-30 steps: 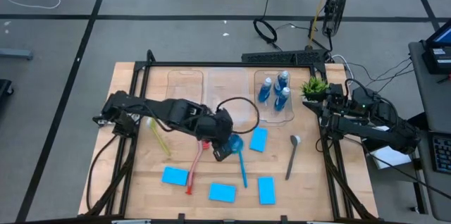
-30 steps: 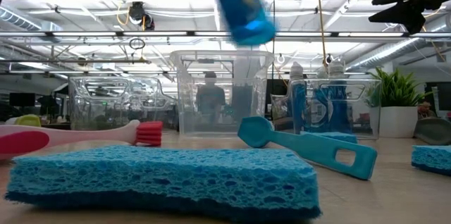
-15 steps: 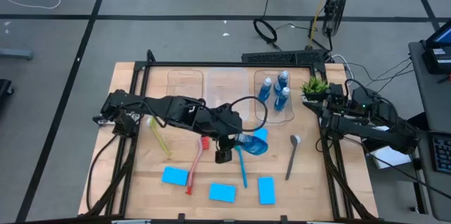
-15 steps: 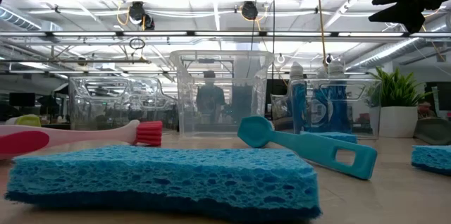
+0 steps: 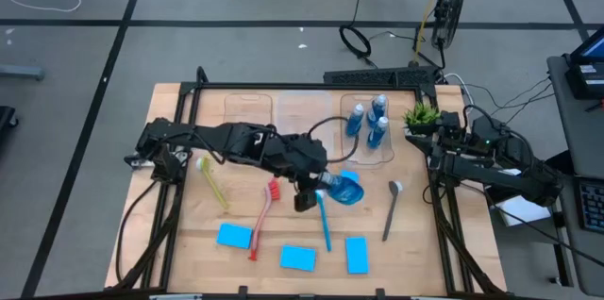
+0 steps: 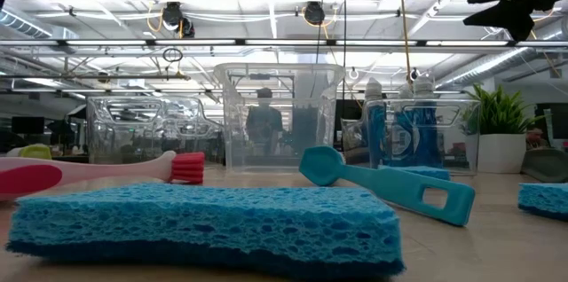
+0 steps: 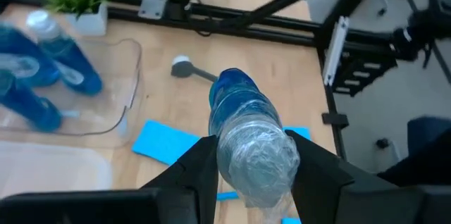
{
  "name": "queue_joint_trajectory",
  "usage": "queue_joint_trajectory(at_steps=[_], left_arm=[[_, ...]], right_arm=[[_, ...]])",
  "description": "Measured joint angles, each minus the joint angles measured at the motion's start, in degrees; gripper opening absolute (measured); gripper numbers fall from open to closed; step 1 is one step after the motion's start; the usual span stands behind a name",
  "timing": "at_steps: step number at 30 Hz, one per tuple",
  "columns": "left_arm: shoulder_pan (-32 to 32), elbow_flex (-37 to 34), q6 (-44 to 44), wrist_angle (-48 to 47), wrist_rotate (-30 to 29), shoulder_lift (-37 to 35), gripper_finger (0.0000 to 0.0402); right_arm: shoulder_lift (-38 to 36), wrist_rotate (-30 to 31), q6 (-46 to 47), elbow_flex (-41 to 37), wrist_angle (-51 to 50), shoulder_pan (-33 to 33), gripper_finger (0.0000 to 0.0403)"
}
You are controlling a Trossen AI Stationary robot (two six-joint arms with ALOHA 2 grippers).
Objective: Pick & Place Kitchen Sink Supplies
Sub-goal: Put the blue dishwashing liquid bottle into the right transparent bin
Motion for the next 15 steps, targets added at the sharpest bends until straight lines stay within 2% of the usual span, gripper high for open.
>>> queue_joint_trajectory(at_steps=[3,11,15], left_arm=[[1.93,0.00,-3.23,0.29,-0.11,0.00,0.0139],[6.98,0.00,-8.48,4.80,0.68,0.00,0.0139],[8.60,0.00,-9.10,4.43,1.67,0.00,0.0139]], right_arm=[[-0.01,-1.62,2.33,-1.58,4.26,0.02,0.0201],[4.05,-16.31,4.31,-8.23,21.38,0.01,0.0201],[8.32,-18.18,1.94,-7.98,26.35,0.02,0.0201]])
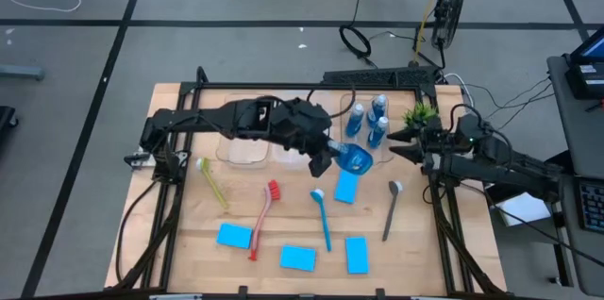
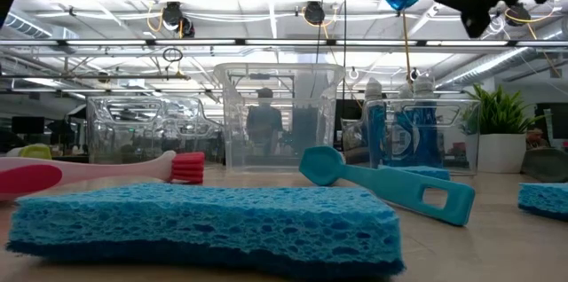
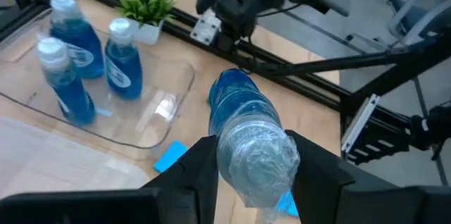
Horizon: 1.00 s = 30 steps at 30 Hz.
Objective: Pick & Place Kitchen Sink Supplies
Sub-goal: Put the blue dishwashing liquid bottle into the right transparent bin
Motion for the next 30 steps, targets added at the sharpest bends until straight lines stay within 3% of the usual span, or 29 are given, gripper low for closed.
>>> queue_joint_trajectory(at_steps=[10,15,30], left_arm=[[1.42,0.00,1.67,1.96,3.54,3.20,0.0139],[1.84,0.00,2.22,3.26,4.54,4.12,0.0139],[1.64,0.00,4.30,5.82,6.27,7.22,0.0139]], right_arm=[[11.56,-0.21,-9.33,4.83,3.99,0.00,0.0234],[17.09,-3.45,-11.80,9.35,4.06,0.02,0.0261],[30.47,-10.21,-13.10,20.88,-8.23,0.22,0.0281]])
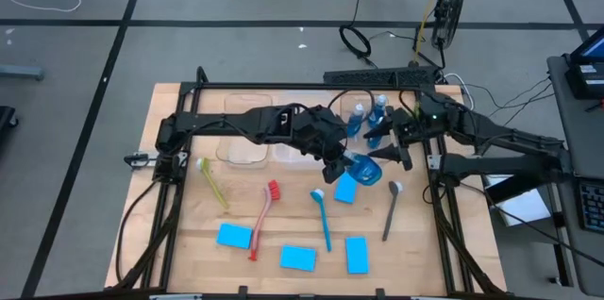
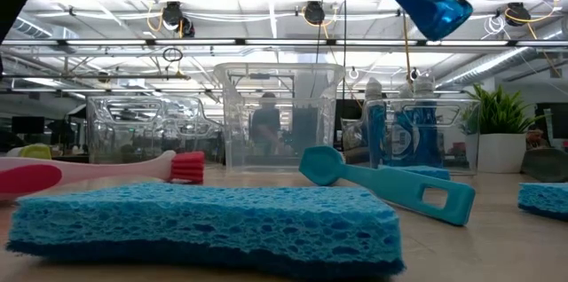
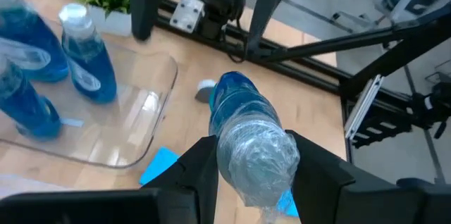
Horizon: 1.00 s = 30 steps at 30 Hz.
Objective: Pick & Place Kitchen Sink Supplies
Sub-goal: Put the blue dishwashing liquid bottle into the right transparent bin
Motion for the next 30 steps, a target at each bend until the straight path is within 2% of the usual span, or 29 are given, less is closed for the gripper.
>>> queue_joint_trajectory(at_steps=[24,30], left_arm=[[0.05,0.00,0.79,0.19,-0.21,0.98,0.0139],[0.11,0.02,0.77,0.82,0.17,1.69,0.0139]], right_arm=[[10.41,-10.50,2.58,3.71,-0.06,0.04,0.0281],[12.10,-10.71,2.84,3.71,0.65,1.24,0.0281]])
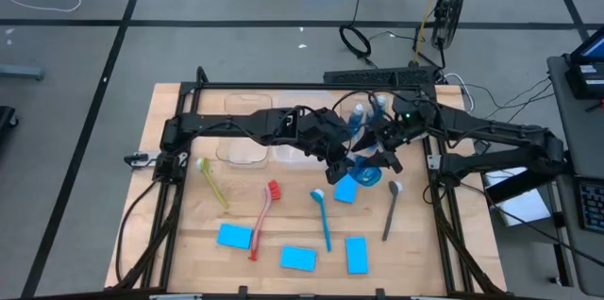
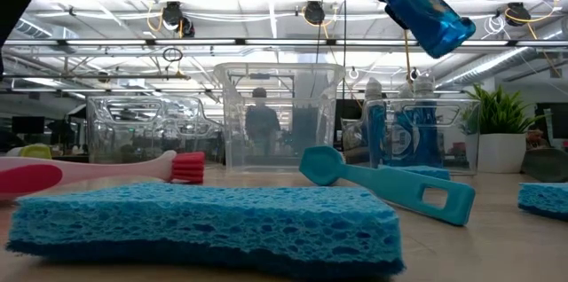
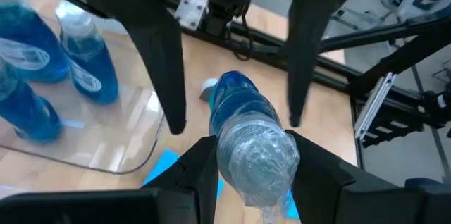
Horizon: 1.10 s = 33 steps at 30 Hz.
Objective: Pick & Place Kitchen Sink Supplies
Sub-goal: Put the blue dishwashing liquid bottle into the right transparent bin
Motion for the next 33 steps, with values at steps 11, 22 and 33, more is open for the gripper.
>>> queue_joint_trajectory(at_steps=[11,22,33], left_arm=[[0.37,0.00,-0.59,1.43,2.46,1.45,0.0139],[0.39,0.00,-0.86,1.34,3.54,1.45,0.0139],[0.36,0.00,-0.97,1.14,4.16,1.45,0.0139]], right_arm=[[1.86,0.00,0.97,0.00,0.30,2.32,0.0274],[1.88,-0.15,1.49,0.00,0.09,2.32,0.0204],[1.86,-0.49,0.90,0.00,-0.04,2.34,0.0164]])
